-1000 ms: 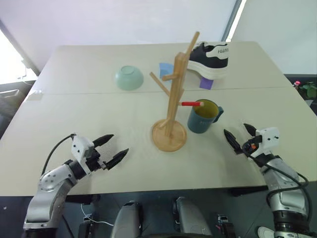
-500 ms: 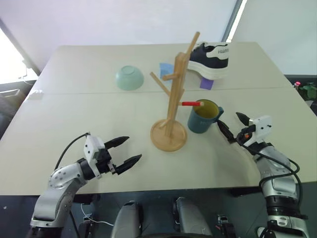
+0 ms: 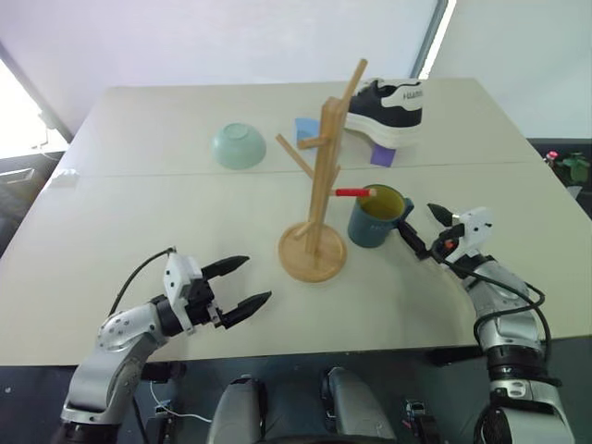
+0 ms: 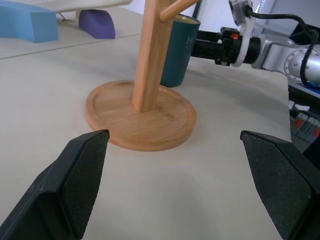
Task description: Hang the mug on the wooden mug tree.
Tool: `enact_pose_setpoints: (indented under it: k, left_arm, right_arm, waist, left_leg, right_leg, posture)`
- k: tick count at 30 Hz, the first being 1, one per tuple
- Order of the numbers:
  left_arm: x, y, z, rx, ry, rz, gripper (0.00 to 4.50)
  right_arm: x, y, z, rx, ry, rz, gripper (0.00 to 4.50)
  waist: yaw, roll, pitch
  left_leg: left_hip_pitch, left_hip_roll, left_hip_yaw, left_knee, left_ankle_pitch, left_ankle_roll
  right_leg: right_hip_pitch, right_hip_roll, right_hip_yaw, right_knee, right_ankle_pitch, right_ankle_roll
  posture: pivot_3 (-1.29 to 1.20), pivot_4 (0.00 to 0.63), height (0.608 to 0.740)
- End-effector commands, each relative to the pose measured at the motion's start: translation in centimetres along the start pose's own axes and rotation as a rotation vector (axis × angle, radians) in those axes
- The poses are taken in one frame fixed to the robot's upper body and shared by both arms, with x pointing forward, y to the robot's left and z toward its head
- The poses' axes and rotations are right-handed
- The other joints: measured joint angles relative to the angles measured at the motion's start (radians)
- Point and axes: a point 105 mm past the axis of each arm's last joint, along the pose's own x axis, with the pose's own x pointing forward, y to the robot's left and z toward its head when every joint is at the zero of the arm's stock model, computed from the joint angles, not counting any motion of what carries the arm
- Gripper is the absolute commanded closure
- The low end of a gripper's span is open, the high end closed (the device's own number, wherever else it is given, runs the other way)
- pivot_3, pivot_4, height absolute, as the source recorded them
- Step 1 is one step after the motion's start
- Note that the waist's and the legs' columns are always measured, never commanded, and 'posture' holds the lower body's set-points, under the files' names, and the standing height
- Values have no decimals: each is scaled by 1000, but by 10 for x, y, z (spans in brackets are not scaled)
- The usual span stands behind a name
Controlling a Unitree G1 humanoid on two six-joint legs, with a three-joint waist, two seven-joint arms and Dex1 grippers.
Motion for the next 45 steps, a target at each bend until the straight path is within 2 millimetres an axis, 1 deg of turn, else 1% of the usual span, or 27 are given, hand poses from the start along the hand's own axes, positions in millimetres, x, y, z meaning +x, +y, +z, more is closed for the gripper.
enact_pose_setpoints:
  k: [1,8,12,13,15,20,21,22,26,28,30,33,37,39,42,45]
  left_arm:
    - [0,-5,7,39,-23,-23,0]
    - [-1,-5,4,40,-22,-25,0]
    - [-1,-5,4,42,-24,-23,0]
    - [-2,-5,3,42,-23,-22,0]
    - [-2,-5,3,43,-23,-19,0]
    - [-1,-4,3,45,-24,-14,0]
    - [-1,-4,3,46,-25,-14,0]
    - [-1,-4,3,47,-25,-13,0]
    - [-1,-3,4,50,-26,-11,0]
    - [0,-3,4,52,-27,-10,0]
    - [0,-3,5,56,-27,-7,0]
    - [0,0,7,64,-28,-1,0]
    - [3,4,10,69,-28,-8,0]
    - [6,6,11,71,-28,-20,0]
    - [14,8,15,72,-29,-63,0]
    - [19,10,18,69,-30,-100,0]
  right_arm:
    - [7,1,11,-23,-43,21,63]
    - [18,1,9,3,-48,39,63]
    - [20,3,8,21,-52,60,63]
    - [21,4,7,28,-53,68,292]
    - [22,6,7,44,-55,87,939]
    - [22,11,8,70,-66,122,3574]
    - [21,12,8,71,-67,128,4172]
    - [21,13,8,73,-68,132,4462]
    - [17,15,12,52,-81,129,4462]
    - [12,15,17,5,-81,120,4462]
    - [2,19,24,-76,-71,134,4462]
    - [-21,36,35,-259,-31,220,4462]
    - [-41,56,51,-360,-9,284,4462]
    - [-48,65,57,-411,4,312,4462]
    - [-55,76,71,-499,4,342,4462]
    - [-56,77,86,-542,-8,340,4462]
  waist:
    - [0,0,0]
    - [-1,0,0]
    - [-1,0,0]
    - [-1,0,0]
    - [-1,0,0]
    - [-1,0,0]
    - [-1,0,0]
    - [-1,0,0]
    - [0,0,0]
    - [1,0,0]
    - [3,0,0]
    - [6,1,0]
    - [1,1,0]
    - [1,1,0]
    - [3,1,0]
    - [3,-1,0]
  left_leg:
    - [0,0,0,0,0,0]
    - [0,0,0,0,0,0]
    - [0,0,0,0,0,0]
    - [0,0,0,0,0,0]
    - [0,0,0,0,0,0]
    - [0,0,0,1,0,0]
    - [0,0,0,1,0,0]
    - [0,0,0,1,0,0]
    - [0,0,0,1,0,0]
    - [0,0,0,1,0,0]
    - [0,1,0,1,0,0]
    - [-1,0,-1,1,0,0]
    - [0,0,0,1,0,0]
    - [0,0,0,2,0,0]
    - [1,0,-1,6,0,0]
    - [0,0,-1,11,0,0]
  right_leg:
    - [0,0,0,0,0,0]
    - [0,0,0,1,0,0]
    - [0,0,0,1,0,0]
    - [0,0,0,1,0,0]
    - [0,0,0,1,0,1]
    - [0,0,0,1,1,1]
    - [0,0,0,1,1,1]
    - [0,0,0,1,1,1]
    - [0,0,0,1,1,1]
    - [0,0,0,1,1,1]
    - [0,-1,0,1,1,2]
    - [0,-2,0,1,1,2]
    - [0,-1,0,0,0,1]
    - [0,0,0,1,0,0]
    - [0,2,0,5,0,0]
    - [0,2,0,9,0,0]
  posture:
    - [0,150,740]
    - [0,150,740]
    - [0,150,740]
    - [0,150,740]
    - [0,150,740]
    - [0,150,740]
    - [0,150,740]
    - [0,150,740]
    - [0,150,740]
    - [0,150,740]
    - [0,150,740]
    - [0,150,740]
    - [0,150,740]
    - [0,150,740]
    - [0,150,740]
    - [0,150,740]
